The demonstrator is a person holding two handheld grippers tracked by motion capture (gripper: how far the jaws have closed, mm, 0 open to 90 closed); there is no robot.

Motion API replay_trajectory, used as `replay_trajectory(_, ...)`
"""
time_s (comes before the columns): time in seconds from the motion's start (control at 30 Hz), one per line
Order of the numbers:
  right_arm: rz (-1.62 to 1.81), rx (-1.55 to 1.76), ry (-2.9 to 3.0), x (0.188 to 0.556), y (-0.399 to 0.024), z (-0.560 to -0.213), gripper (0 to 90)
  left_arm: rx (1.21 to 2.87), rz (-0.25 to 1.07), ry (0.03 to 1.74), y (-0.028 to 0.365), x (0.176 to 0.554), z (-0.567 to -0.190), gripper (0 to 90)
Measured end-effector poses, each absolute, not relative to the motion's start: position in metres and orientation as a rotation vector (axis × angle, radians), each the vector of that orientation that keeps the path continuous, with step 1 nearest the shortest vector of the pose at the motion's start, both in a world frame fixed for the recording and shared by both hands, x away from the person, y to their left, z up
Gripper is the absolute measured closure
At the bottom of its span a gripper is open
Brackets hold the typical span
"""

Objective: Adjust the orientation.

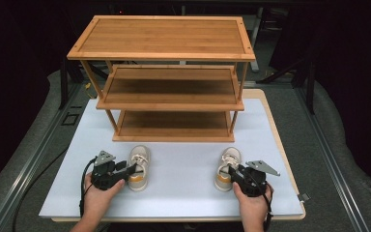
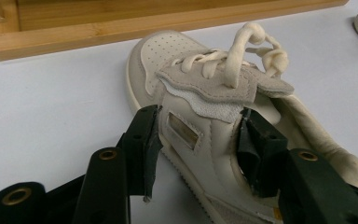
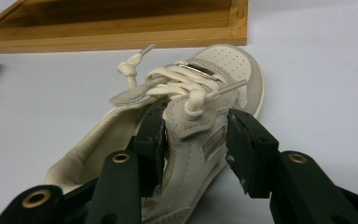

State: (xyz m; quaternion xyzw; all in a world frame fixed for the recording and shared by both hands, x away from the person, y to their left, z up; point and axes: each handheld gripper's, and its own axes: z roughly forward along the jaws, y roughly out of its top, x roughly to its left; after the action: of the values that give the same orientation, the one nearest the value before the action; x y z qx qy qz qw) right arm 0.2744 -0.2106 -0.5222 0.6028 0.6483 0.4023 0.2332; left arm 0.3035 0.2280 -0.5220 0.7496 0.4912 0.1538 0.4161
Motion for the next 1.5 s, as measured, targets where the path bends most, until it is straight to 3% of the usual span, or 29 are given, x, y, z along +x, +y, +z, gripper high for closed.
replay_trajectory(0.4, 1.184, 1.63, 1.834, 0.278, -0.215, -0.517, 68.9, 1.893, 0.357, 1.238, 0.218, 0.308, -0.52, 59.0)
replay_trajectory(0.67, 1.144, 1.49, 1.902, 0.273, -0.183, -0.512, 76.5, 1.906, 0.325, 1.216, 0.204, 0.308, -0.518, 59.1)
replay_trajectory(0.97, 1.122, 1.387, 1.972, 0.282, -0.136, -0.513, 76.7, 1.907, 0.298, 1.199, 0.178, 0.309, -0.519, 59.1)
replay_trajectory(1.5, 1.106, 1.264, 2.013, 0.282, -0.094, -0.518, 74.8, 1.912, 0.266, 1.163, 0.157, 0.306, -0.521, 58.6)
